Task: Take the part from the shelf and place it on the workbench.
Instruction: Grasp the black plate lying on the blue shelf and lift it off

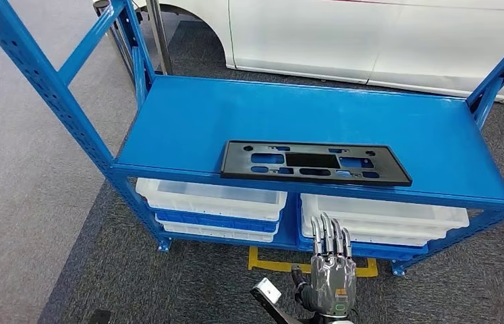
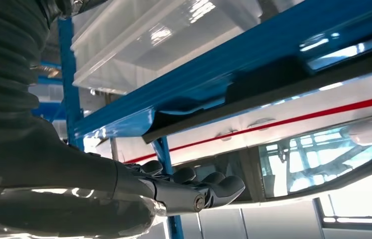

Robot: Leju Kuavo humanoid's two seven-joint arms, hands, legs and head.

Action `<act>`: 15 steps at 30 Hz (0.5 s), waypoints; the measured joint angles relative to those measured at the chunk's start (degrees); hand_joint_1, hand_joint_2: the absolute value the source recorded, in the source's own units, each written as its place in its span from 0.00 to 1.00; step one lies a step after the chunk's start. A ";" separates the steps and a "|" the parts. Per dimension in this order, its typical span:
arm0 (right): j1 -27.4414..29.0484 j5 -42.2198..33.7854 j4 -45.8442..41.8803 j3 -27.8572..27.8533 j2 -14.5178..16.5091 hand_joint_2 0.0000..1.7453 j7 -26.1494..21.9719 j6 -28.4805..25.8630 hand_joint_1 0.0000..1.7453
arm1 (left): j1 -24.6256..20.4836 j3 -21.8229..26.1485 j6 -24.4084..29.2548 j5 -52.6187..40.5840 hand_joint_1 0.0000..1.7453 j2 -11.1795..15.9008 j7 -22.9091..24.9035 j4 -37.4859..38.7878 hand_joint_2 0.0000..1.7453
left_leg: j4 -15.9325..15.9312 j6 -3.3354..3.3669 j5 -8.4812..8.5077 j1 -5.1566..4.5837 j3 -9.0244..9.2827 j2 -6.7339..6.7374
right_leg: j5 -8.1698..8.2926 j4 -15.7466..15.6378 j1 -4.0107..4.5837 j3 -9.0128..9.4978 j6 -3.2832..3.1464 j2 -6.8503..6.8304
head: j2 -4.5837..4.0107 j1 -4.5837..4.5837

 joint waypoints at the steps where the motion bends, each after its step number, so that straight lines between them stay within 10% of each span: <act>1: -0.09 0.02 0.28 0.10 0.05 1.00 -0.04 -0.01 0.00 | -0.02 0.01 -0.01 -0.02 0.00 0.01 -0.02 0.00 0.00 | 1.94 -0.16 -1.31 -0.05 -0.76 0.03 | 0.27 -0.63 -0.19 0.33 -0.17 -0.09 | 0.00 -0.01; 5: -0.17 0.06 2.18 0.21 0.83 1.00 -0.73 0.01 0.00 | 0.06 0.04 -0.16 -0.24 0.00 0.21 -0.12 0.00 0.00 | 13.42 -0.57 -6.20 0.07 -6.05 0.07 | 0.31 -0.62 -0.13 0.42 -0.50 -0.18 | 0.00 -0.05; 9: -0.19 0.05 4.14 0.09 2.16 1.00 -1.68 0.01 0.00 | -0.07 0.03 -0.31 0.25 0.00 0.33 -0.18 0.00 0.00 | 3.21 -0.50 -0.33 0.05 -1.15 0.14 | -0.54 0.80 -0.10 0.22 0.03 -0.07 | 0.00 -0.04; 15: -0.39 0.05 4.20 -1.37 3.88 1.00 -3.76 -0.02 0.00 | -0.10 0.03 -0.49 -0.49 0.00 0.31 0.14 0.00 0.00 | -0.60 1.28 0.76 0.03 0.47 -0.03 | -1.48 2.23 0.14 -0.40 1.40 0.11 | 0.00 -0.01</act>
